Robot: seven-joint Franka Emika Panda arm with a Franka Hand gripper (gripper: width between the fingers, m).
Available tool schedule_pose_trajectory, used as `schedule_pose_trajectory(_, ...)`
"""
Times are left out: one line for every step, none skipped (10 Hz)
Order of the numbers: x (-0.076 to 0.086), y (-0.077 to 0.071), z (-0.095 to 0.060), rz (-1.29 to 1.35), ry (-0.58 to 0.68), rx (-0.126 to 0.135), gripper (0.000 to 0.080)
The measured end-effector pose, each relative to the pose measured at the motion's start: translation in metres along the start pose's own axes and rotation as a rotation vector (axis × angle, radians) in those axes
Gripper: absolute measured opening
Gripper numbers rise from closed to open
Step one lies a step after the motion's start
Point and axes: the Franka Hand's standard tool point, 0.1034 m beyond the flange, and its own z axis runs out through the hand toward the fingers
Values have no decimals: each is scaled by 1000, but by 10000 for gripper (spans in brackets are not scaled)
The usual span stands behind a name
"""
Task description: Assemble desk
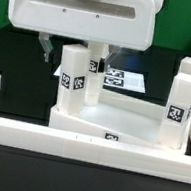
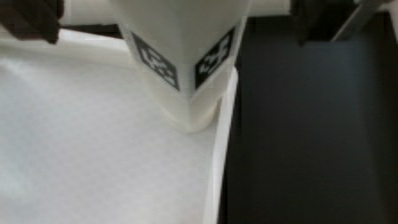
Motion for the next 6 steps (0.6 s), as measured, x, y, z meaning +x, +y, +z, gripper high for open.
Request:
schedule_pose_trajectory(0,1,0,-70,0,0,649)
schedule_pose_trajectory(0,1,-1,-124,1,-1,649)
schedule_pose_trajectory(0,1,-1,-201,2,-4,649)
schedule_pose_trajectory(0,3,-2,-289,2,-7,649)
schedule_pose_trajectory(0,4,-2,-335,1,-9,649)
schedule_pose_trajectory(0,4,-1,-340,0,-9,619)
